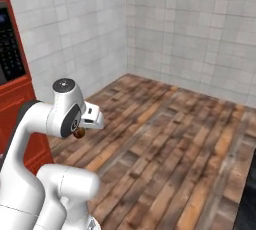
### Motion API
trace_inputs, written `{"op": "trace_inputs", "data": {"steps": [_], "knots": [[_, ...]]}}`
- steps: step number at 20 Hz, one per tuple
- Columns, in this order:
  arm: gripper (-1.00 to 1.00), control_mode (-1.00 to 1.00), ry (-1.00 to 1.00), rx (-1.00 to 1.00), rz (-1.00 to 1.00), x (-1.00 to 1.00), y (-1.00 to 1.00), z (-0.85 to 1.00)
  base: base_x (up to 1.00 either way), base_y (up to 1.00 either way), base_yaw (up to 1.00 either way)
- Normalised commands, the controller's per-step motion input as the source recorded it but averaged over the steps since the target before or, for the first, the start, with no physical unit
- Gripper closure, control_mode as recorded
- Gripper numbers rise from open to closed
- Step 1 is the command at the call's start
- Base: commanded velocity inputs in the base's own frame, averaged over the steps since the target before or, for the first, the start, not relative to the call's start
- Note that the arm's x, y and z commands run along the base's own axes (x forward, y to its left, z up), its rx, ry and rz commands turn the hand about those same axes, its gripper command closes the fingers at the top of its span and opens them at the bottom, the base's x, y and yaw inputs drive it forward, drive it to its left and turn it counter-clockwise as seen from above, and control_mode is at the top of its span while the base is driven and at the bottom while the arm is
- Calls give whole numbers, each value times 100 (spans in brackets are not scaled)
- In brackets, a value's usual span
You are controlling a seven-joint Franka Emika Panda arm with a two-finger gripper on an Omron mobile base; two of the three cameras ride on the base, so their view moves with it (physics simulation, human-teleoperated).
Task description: Transport the chicken drumstick from the fridge to the microwave and turn on the microwave.
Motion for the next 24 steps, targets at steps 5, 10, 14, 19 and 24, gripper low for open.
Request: {"op": "trace_inputs", "data": {"steps": [5,10,14,19,24], "knots": [[100,100,0,0,0,0,0,0,29,-16,30],[100,100,0,0,0,0,0,0,35,0,34],[100,100,0,0,0,0,0,0,46,0,36],[100,100,0,0,0,0,0,0,50,0,38],[100,100,0,0,0,0,0,0,59,0,39]]}}
